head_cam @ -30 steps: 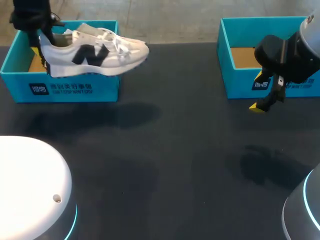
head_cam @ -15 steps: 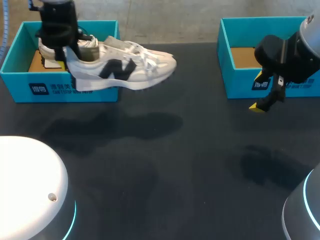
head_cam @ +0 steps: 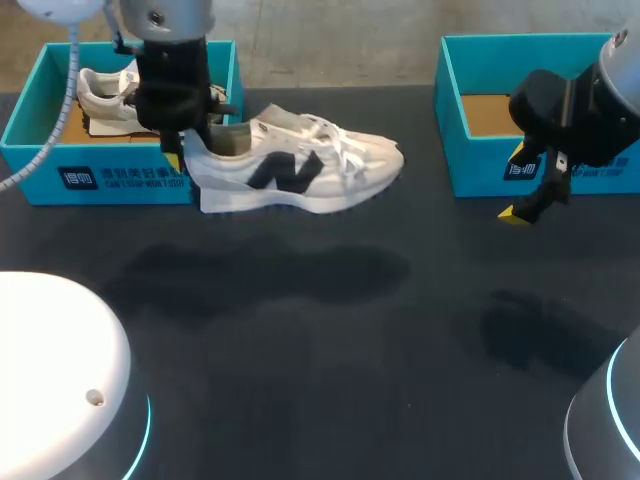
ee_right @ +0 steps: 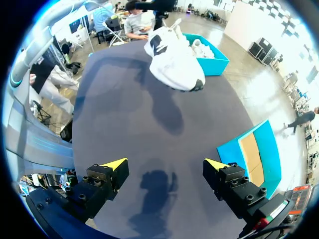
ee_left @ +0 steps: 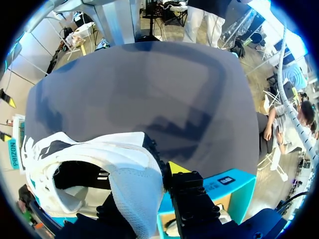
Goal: Take the shoe out of the shoebox, open the shoe tongue, remove and reinsert the insole, then place the shoe into the shoebox
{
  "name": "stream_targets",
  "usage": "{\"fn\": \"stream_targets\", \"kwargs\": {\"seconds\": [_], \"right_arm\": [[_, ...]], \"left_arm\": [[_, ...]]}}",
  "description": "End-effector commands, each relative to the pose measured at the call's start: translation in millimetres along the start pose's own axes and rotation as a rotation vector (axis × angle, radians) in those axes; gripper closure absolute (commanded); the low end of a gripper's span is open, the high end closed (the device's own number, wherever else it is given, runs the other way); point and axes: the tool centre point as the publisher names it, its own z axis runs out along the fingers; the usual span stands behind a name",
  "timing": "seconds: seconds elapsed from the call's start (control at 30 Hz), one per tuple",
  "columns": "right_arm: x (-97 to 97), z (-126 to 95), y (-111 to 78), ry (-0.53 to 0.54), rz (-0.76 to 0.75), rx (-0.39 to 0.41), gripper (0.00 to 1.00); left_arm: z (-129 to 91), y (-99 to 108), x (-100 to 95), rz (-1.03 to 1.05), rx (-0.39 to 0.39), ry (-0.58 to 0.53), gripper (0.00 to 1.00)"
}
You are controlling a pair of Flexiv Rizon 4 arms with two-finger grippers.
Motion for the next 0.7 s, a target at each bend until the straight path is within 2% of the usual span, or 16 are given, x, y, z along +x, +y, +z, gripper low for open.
{"fn": "stream_targets", "kwargs": {"seconds": [0.03, 0.37, 0.7], "right_arm": [[-1.1, 2, 0.9, 0.001, 0.001, 0.003, 0.0], [-1.1, 2, 0.9, 0.001, 0.001, 0.003, 0.0], [-1.1, 2, 0.9, 0.001, 0.001, 0.003, 0.0]], "left_arm": [[3, -5, -11.1, 0.002, -0.006, 0.006, 1.0], [9, -14, -31.8, 0.024, -0.009, 0.012, 1.0], [22, -23, -38.2, 0.055, -0.041, -0.004, 1.0]]}}
